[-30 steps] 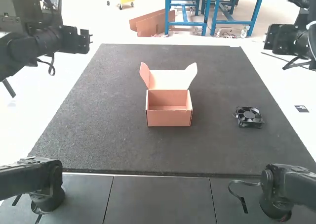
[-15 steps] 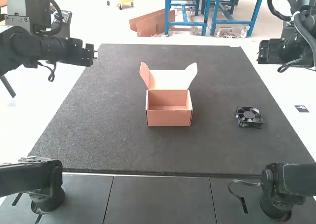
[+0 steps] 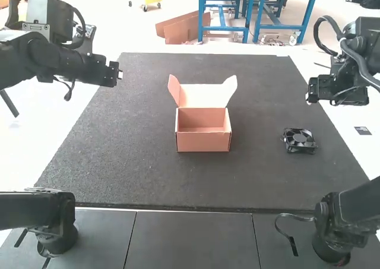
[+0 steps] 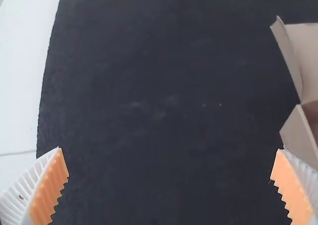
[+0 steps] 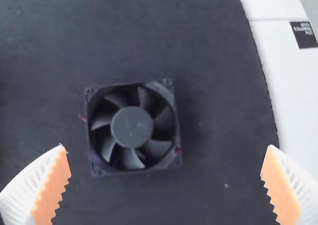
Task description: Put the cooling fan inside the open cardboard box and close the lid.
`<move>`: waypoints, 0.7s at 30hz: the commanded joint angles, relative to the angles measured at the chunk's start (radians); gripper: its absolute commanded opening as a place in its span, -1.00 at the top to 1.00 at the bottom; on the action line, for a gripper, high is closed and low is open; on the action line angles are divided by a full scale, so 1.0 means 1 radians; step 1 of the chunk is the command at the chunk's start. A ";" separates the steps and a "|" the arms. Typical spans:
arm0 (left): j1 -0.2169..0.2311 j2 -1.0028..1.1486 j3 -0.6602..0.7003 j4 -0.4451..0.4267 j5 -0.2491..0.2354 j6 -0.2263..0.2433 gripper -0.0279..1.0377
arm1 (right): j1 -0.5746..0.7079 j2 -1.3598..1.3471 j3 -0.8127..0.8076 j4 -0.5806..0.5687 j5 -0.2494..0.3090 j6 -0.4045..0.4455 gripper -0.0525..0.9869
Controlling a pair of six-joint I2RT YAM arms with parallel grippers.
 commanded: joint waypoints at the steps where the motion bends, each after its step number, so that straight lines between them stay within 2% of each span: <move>1: 0.008 -0.011 0.034 0.014 0.004 -0.016 -0.87 | -0.042 0.006 0.010 0.022 -0.008 -0.068 -0.80; 5: 0.009 -0.003 0.031 0.031 0.001 -0.022 -0.87 | -0.094 0.047 0.014 0.017 -0.009 -0.116 -0.80; 10: 0.011 0.018 0.031 0.040 0.001 -0.072 -0.87 | -0.142 0.122 0.014 0.011 -0.011 -0.139 -0.80; 13: 0.011 0.028 0.031 0.055 0.001 -0.088 -0.87 | -0.158 0.165 0.013 0.011 -0.014 -0.146 -0.80; 21: 0.011 0.051 0.029 0.083 0.001 -0.092 -0.87 | -0.157 0.294 0.014 0.049 -0.015 -0.143 -0.80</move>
